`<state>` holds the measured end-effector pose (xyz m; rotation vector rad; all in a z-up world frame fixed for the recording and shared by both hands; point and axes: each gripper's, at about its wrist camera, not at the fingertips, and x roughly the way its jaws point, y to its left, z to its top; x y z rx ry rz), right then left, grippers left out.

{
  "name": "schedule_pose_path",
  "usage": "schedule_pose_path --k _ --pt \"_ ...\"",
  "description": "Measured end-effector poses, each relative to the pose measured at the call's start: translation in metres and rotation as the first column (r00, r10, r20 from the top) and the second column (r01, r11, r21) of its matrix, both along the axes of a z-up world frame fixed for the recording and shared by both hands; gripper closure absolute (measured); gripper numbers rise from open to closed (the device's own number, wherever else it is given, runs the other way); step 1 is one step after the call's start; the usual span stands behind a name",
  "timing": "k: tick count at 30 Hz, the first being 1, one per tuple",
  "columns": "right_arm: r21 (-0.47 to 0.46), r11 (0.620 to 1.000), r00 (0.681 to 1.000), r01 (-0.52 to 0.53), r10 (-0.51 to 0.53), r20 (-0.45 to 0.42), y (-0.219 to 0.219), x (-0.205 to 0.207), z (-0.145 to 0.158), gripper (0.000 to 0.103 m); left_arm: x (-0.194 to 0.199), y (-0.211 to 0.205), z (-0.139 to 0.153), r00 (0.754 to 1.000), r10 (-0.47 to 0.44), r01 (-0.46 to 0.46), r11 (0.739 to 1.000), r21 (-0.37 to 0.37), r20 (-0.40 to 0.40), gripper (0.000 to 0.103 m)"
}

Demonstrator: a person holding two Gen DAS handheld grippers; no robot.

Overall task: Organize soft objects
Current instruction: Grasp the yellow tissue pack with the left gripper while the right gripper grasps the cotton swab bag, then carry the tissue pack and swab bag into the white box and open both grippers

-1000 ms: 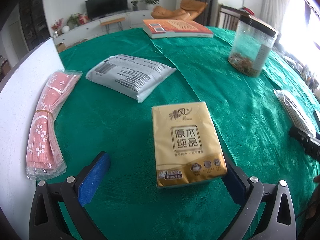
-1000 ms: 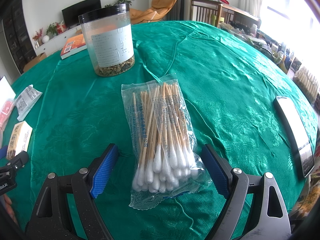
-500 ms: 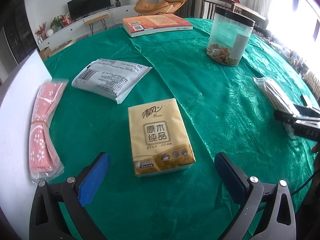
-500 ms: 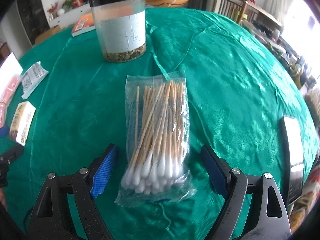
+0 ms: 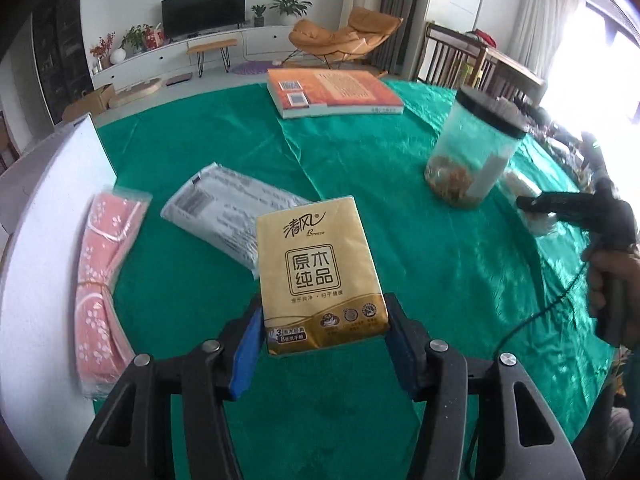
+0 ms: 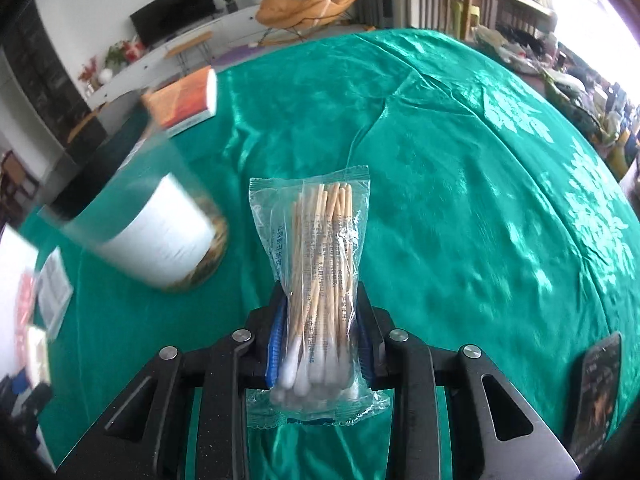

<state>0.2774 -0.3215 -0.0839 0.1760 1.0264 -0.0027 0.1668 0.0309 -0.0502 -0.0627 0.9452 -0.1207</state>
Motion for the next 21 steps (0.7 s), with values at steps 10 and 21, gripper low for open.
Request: schedule_pose_path --k 10,21 --pt "0.098 0.994 0.994 0.045 -0.054 0.098 -0.009 0.006 0.056 0.071 -0.051 0.064 0.075 0.989 0.081 -0.064 0.988 -0.139 0.123 0.047" --pt "0.184 0.798 0.805 -0.573 0.508 0.305 0.267 -0.146 0.172 0.071 -0.165 0.221 0.109 0.927 0.344 -0.356 0.932 0.061 0.146 0.047"
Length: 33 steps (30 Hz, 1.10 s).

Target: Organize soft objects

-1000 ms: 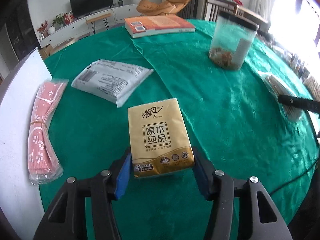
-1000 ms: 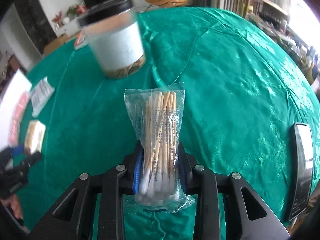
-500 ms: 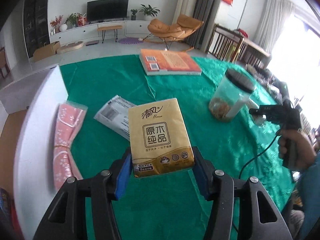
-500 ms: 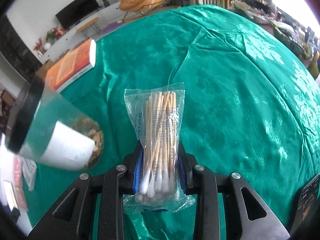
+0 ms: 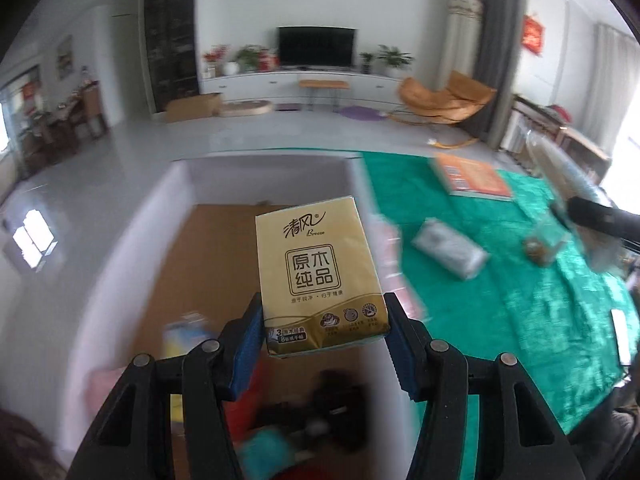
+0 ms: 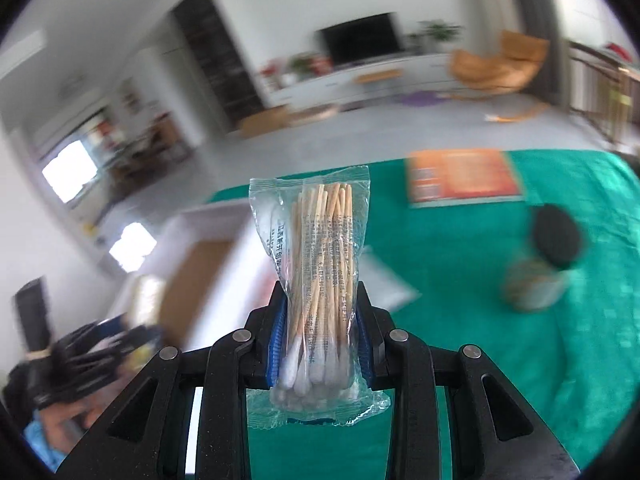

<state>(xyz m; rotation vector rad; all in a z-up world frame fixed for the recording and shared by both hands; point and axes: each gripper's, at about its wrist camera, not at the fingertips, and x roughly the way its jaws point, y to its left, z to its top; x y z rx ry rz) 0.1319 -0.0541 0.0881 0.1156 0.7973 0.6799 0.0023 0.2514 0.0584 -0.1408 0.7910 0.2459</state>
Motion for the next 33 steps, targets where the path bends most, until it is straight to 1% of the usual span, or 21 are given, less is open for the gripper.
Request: schedule_pose_path --k 2,3,4,5,6,7,8,10,11,13,16,18,19,20,22,23,25,27,29,31,33 --pt "0.042 0.991 0.991 -0.129 0.13 -0.011 0.056 -0.034 0.005 0.071 -0.021 0.026 -0.006 0.996 0.081 -0.079 0.996 0.043 -0.026 0.045" --pt "0.06 0.981 0.982 -0.186 0.188 -0.017 0.08 -0.049 0.006 0.07 -0.029 0.038 -0.011 0.991 0.126 -0.123 0.99 0.066 -0.041 0.034" --pt "0.069 0.967 0.968 -0.246 0.248 -0.025 0.106 -0.064 0.006 0.065 -0.037 0.05 -0.017 0.982 0.183 -0.177 0.98 0.086 -0.058 0.012" --pt "0.07 0.952 0.953 -0.298 0.301 -0.033 0.129 -0.077 0.003 0.06 -0.044 0.058 -0.021 0.974 0.22 -0.214 0.972 0.092 -0.061 0.003" --pt "0.073 0.938 0.939 -0.339 0.342 -0.042 0.144 -0.084 -0.001 0.036 -0.051 0.065 -0.025 0.967 0.251 -0.246 0.965 0.089 -0.051 0.0" --pt "0.068 0.923 0.923 -0.379 0.383 -0.051 0.158 -0.094 -0.008 0.027 -0.057 0.071 -0.027 0.96 0.278 -0.275 0.958 0.077 -0.037 0.0" --pt "0.049 0.918 0.917 -0.394 0.396 -0.046 0.166 -0.101 -0.013 0.028 -0.06 0.074 -0.029 0.956 0.292 -0.29 0.955 0.064 -0.029 0.0" --pt "-0.004 0.923 0.923 -0.385 0.385 -0.016 0.164 -0.107 -0.022 0.028 -0.062 0.075 -0.03 0.953 0.304 -0.303 0.952 0.035 -0.002 0.0" --pt "-0.034 0.931 0.931 -0.365 0.365 0.006 0.156 -0.108 -0.027 0.028 -0.061 0.071 -0.029 0.954 0.298 -0.299 0.954 0.025 0.014 0.0" --pt "-0.097 0.953 0.955 -0.287 0.292 0.046 0.131 -0.098 -0.041 0.028 -0.053 0.055 -0.026 0.964 0.262 -0.262 0.965 0.005 0.048 0.0" --pt "-0.17 0.976 0.986 -0.134 0.148 0.074 0.086 -0.078 -0.07 0.028 -0.038 0.018 -0.02 0.985 0.148 -0.146 0.989 -0.029 0.091 0.0" --pt "-0.246 0.969 0.995 -0.013 0.038 0.095 0.053 -0.061 -0.095 0.028 -0.028 -0.019 -0.018 0.994 0.047 -0.042 0.998 -0.05 0.103 0.0" --pt "-0.298 0.953 0.994 0.06 -0.03 0.105 0.031 -0.047 -0.109 0.028 -0.02 -0.043 -0.02 0.994 -0.022 0.028 0.998 -0.061 0.104 0.0" --pt "-0.346 0.93 0.99 0.123 -0.091 0.108 0.012 -0.04 -0.126 0.028 -0.013 -0.069 -0.023 0.991 -0.095 0.102 0.992 -0.069 0.099 0.0" --pt "-0.412 0.886 0.977 0.211 -0.183 0.107 -0.022 -0.026 -0.15 0.028 0.003 -0.112 -0.032 0.975 -0.21 0.215 0.973 -0.082 0.071 0.0" --pt "-0.428 0.87 0.97 0.244 -0.222 0.102 -0.037 -0.023 -0.161 0.028 0.012 -0.136 -0.042 0.962 -0.269 0.272 0.958 -0.092 0.044 0.0" --pt "-0.429 0.848 0.95 0.31 -0.298 0.097 -0.069 -0.023 -0.174 0.028 0.026 -0.173 -0.06 0.941 -0.338 0.337 0.936 -0.105 0.004 0.0" --pt "-0.419 0.833 0.931 0.361 -0.35 0.107 -0.09 -0.026 -0.178 0.028 0.041 -0.197 -0.081 0.928 -0.372 0.368 0.926 -0.09 -0.035 0.0" --pt "-0.411 0.824 0.916 0.39 -0.391 0.084 -0.098 -0.022 -0.182 0.028 0.063 -0.215 -0.105 0.923 -0.376 0.372 0.926 -0.066 -0.077 0.0" --pt "-0.377 0.831 0.906 0.409 -0.418 0.062 -0.108 -0.025 -0.178 0.028 0.083 -0.219 -0.124 0.925 -0.366 0.361 0.931 -0.059 -0.105 0.0" --pt "-0.38 0.826 0.899 0.416 -0.436 0.037 -0.112 -0.023 -0.183 0.027 0.095 -0.221 -0.141 0.926 -0.358 0.352 0.934 -0.067 -0.122 0.0"
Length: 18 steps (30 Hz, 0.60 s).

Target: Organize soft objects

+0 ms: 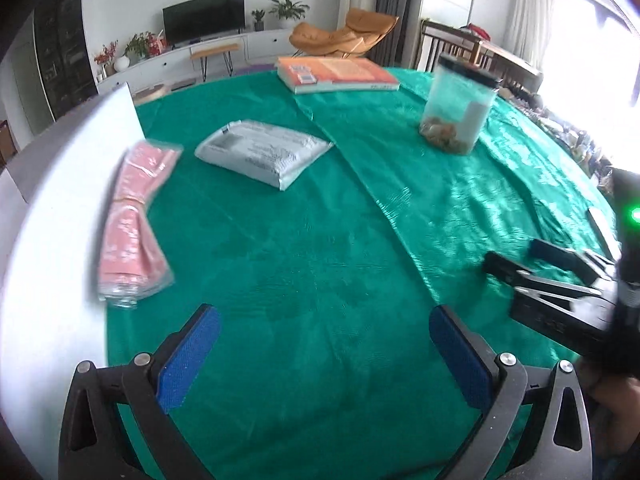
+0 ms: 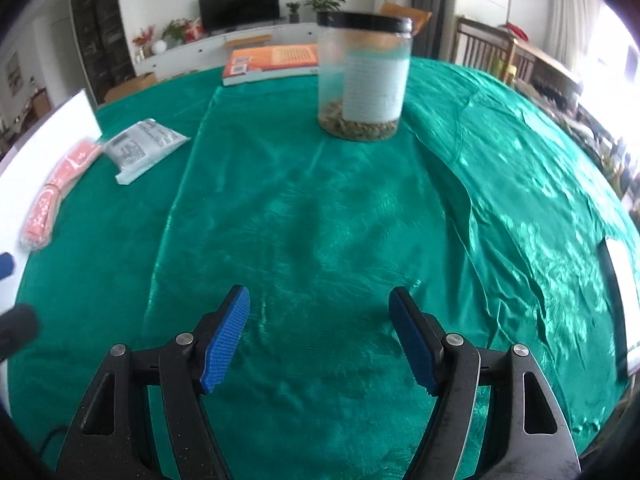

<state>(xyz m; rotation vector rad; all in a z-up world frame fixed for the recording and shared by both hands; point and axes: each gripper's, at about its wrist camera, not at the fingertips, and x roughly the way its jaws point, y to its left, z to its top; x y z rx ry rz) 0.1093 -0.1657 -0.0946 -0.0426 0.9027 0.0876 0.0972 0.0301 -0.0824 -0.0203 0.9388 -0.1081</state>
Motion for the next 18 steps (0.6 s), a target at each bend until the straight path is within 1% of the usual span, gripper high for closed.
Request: schedule_pose_path --k 5,6,9,11,18 --pt "-0.01 1.0 1.0 0.007 -0.007 0.009 0.002 0.006 -0.007 0.022 0.02 -0.001 -0.033 0.999 0.009 -0.008 1.0 0.017 -0.034 0.0" --pt "-0.008 1.0 1.0 0.01 -0.009 0.008 0.0 0.006 -0.009 0.021 0.021 -0.003 -0.034 1.0 0.01 -0.009 0.999 0.033 -0.027 0.0" --pt "-0.006 1.0 1.0 0.01 -0.01 0.007 -0.002 0.008 -0.01 0.019 0.022 -0.001 -0.035 1.0 0.005 -0.004 0.999 0.037 -0.029 0.0" --pt "-0.006 1.0 1.0 0.008 -0.008 0.006 -0.002 0.007 -0.01 0.019 0.02 -0.001 -0.034 1.0 0.002 0.0 0.998 0.057 -0.031 0.0" --pt "-0.006 1.0 1.0 0.008 -0.007 0.006 -0.002 0.008 -0.011 0.018 0.018 -0.001 -0.032 1.0 0.001 0.0 0.998 0.056 -0.031 0.0"
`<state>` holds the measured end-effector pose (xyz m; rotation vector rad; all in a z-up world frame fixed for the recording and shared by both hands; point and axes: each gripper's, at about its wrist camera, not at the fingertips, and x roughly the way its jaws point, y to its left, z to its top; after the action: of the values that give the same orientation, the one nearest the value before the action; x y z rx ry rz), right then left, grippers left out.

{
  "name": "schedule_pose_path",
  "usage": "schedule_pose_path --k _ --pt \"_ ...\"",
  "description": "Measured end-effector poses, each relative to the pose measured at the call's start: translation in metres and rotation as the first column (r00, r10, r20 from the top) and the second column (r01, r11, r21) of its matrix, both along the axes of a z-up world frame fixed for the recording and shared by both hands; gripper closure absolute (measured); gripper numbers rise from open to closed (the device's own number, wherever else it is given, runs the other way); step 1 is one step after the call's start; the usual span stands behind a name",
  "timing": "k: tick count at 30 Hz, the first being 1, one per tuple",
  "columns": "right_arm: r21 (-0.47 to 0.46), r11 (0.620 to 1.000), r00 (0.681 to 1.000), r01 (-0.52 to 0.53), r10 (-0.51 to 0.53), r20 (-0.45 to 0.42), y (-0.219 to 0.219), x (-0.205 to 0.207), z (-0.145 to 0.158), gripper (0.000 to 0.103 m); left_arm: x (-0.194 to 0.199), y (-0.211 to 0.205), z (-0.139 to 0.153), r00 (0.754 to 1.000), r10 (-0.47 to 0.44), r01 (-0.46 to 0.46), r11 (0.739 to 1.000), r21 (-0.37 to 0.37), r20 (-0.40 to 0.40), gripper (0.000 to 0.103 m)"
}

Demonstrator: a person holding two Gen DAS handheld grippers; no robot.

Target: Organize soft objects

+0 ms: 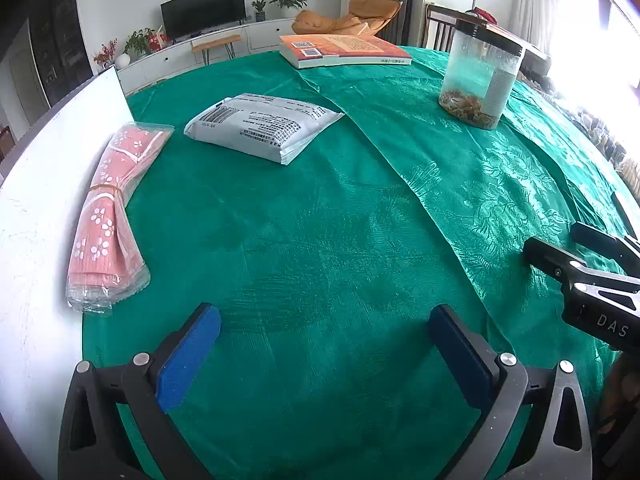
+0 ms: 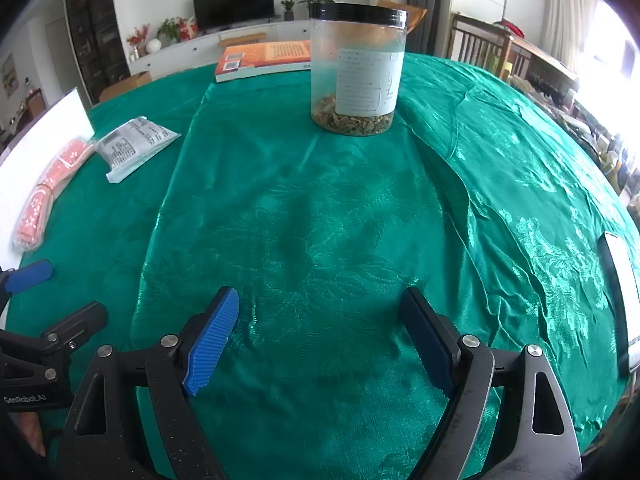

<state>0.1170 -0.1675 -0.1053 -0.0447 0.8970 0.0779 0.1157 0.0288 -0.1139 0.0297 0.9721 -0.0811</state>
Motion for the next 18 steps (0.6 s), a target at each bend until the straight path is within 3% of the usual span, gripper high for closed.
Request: schedule_pose_path --k 18 --pt "0.001 1.0 1.0 0.0 0.0 0.0 -0.0001 0.0001 0.0 0.018 0.0003 -0.0008 -0.0003 1.0 0.0 0.0 1.0 0.0 0.0 0.0"
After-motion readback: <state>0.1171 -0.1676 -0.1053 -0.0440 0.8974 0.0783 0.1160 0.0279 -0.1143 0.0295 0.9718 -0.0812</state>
